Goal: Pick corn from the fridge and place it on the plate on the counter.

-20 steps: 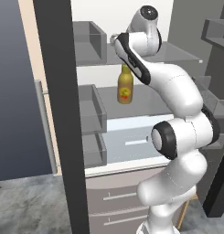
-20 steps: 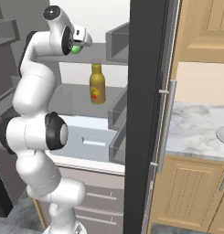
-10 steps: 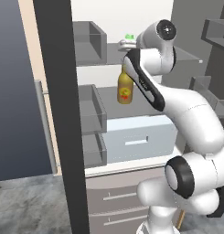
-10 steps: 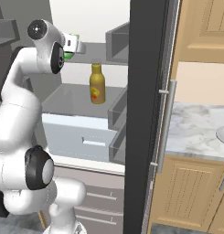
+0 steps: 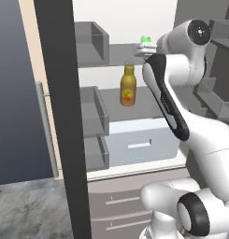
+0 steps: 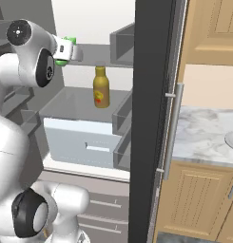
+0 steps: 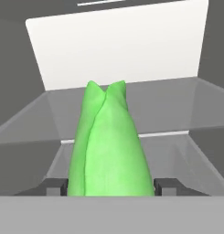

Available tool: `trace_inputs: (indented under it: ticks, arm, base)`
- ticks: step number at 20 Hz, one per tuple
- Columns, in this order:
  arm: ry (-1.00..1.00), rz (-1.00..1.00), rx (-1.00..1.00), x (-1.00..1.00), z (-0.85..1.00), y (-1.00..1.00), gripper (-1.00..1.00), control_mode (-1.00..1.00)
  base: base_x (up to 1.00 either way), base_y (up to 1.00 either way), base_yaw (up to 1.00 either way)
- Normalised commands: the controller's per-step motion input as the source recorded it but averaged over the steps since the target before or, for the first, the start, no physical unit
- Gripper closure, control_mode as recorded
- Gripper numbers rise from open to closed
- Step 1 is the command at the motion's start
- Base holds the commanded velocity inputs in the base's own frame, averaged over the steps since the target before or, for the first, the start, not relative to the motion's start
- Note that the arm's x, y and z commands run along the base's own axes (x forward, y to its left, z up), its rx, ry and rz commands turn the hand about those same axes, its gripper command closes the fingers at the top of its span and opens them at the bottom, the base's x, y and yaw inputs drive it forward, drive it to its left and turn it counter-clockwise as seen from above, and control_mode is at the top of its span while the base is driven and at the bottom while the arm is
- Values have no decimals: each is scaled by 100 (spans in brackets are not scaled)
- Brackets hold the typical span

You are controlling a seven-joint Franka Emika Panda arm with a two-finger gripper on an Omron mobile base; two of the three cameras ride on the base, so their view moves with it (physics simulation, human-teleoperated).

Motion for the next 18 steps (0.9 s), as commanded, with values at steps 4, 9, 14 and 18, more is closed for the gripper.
trace_inputs:
  ticks: [4,9,14,18]
  arm:
    - [26,0,0,-100,0,-23,100,-100]
    - [50,0,-10,-87,-17,-6,100,-100]
    - [54,0,-19,-59,-63,-3,100,-100]
    - [28,0,-7,-78,-98,-23,100,-100]
  base:
    - [0,0,0]
    - [0,0,0]
    - [0,0,0]
    - [0,0,0]
